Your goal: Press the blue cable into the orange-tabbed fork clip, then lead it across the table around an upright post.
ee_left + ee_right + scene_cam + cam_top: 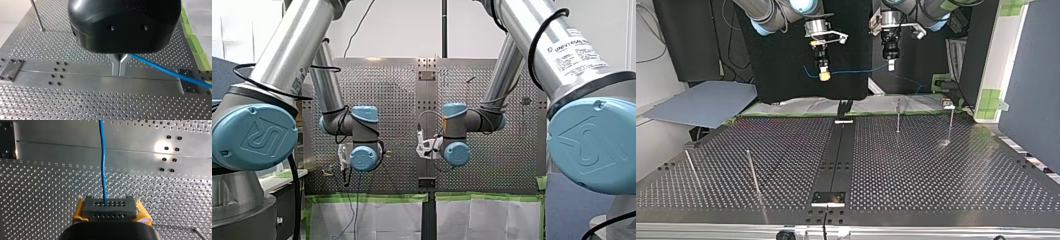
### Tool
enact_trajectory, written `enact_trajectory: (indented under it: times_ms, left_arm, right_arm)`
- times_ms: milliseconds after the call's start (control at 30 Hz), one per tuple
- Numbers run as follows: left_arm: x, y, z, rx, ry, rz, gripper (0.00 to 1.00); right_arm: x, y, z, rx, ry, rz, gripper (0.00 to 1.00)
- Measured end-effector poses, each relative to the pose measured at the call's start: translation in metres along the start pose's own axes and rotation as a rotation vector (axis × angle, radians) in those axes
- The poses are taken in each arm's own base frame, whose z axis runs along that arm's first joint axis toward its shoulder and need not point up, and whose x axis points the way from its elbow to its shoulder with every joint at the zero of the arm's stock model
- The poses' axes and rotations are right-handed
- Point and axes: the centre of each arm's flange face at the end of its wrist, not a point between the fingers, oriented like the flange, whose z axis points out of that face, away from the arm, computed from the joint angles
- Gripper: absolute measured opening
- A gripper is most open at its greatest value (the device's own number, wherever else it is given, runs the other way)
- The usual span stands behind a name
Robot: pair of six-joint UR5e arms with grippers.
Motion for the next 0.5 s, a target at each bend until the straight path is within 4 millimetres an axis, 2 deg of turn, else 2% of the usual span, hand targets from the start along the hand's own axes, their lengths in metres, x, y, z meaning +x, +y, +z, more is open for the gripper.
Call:
enact_trajectory:
  times_ms: [133,267,500]
  left_arm:
    - [0.001,0.001,-0.001,-0.001,0.006,0.006,0.00]
    - [0.014,0.013,-0.007,-0.003,0.058,0.060,0.00]
    - [0.027,0.037,-0.014,-0.019,0.140,0.156,0.00]
  right_arm:
    - [0.000,0.000,0.000,0.000,0.000,0.000,0.00]
    - [-0.005,-0.008,0.000,0.002,-0.016,-0.001,0.00]
    - [-0.035,-0.032,-0.017,0.002,-0.114,-0.034,0.00]
